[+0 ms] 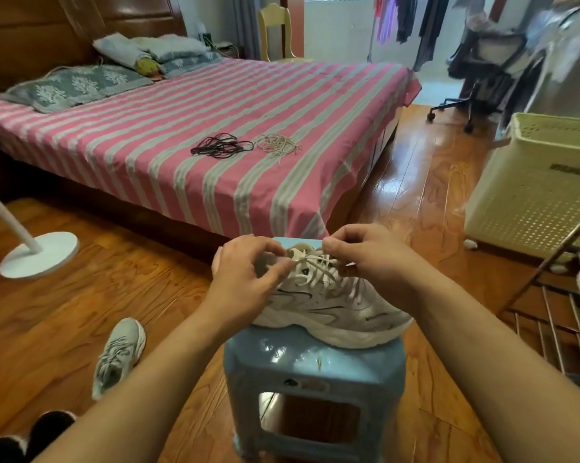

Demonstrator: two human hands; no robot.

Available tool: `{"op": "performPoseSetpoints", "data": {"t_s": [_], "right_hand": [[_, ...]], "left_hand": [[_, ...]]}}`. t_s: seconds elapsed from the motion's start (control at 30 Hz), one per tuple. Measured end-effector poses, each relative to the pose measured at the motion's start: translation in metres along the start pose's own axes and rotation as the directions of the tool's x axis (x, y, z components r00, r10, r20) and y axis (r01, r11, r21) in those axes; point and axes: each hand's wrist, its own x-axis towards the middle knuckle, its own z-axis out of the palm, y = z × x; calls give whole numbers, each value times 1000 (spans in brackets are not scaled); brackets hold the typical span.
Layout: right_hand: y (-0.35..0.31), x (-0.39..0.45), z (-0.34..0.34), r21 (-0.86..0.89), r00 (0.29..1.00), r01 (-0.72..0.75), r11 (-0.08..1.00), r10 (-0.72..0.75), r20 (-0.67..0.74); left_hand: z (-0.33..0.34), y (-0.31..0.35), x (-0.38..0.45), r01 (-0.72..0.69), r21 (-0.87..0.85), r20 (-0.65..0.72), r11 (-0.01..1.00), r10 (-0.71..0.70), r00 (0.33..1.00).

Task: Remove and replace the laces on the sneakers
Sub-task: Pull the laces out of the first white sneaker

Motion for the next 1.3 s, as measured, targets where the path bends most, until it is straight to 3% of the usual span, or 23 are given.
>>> {"op": "performPoseSetpoints", "data": {"t_s": [0.1,0.17,0.23,0.27,0.33,0.4,0.43,0.47,0.5,0.53,0.6,0.63,0.67,0.73,0.93,1.07,1.17,1.3], "right_hand": [[-4,1,-3,76,995,-74,994,69,67],[-6,3,-9,92,993,-120,989,119,18],[-7,8,-21,295,986,-135,946,159,-59],[-8,10,-30,486,980,-111,867,176,-90],[-7,14,-54,828,969,64,557,163,-185],[-4,17,-75,925,936,297,238,118,-331],[1,19,-80,921,919,360,146,115,-378],[8,22,-79,914,911,373,157,126,-393],[15,26,-74,898,912,338,281,138,-386],[22,28,-65,833,921,257,490,138,-365],[26,26,-45,434,954,56,899,80,-288],[25,23,-37,136,971,14,991,20,-240],[22,19,-29,-156,983,33,987,-60,-171],[17,12,-13,-531,985,143,836,-172,-6],[14,11,0,-779,910,219,588,-410,-54],[12,11,-12,-781,880,164,602,-447,-159],[8,10,-10,-781,868,232,580,-486,-103],[7,3,-16,-468,927,257,845,-353,-128]], "left_hand": [[1,1,-7,6,164,73,986,-18,997],[0,0,-8,48,173,71,984,-61,996],[-3,2,-5,80,158,66,984,-91,994],[-4,2,-4,85,164,75,983,-99,992],[-7,4,-4,74,178,107,981,-94,990],[-10,6,-4,44,191,144,981,-72,987],[-11,8,-4,28,203,155,979,-60,986],[-12,9,-3,15,221,163,975,-52,985],[-13,9,-4,3,237,172,971,-45,984],[-14,9,-5,-10,254,186,967,-38,982],[-14,5,-11,-55,282,206,958,-5,979],[-14,3,-14,-71,281,204,957,13,979],[-13,2,-18,-76,273,186,959,25,982],[-10,4,-24,-83,272,126,959,50,991],[-5,9,-30,-145,284,111,948,117,987],[-10,3,-28,-171,294,151,940,131,980],[-16,3,-29,-168,293,163,941,124,979],[-25,1,-30,-164,276,205,947,108,973]]}}
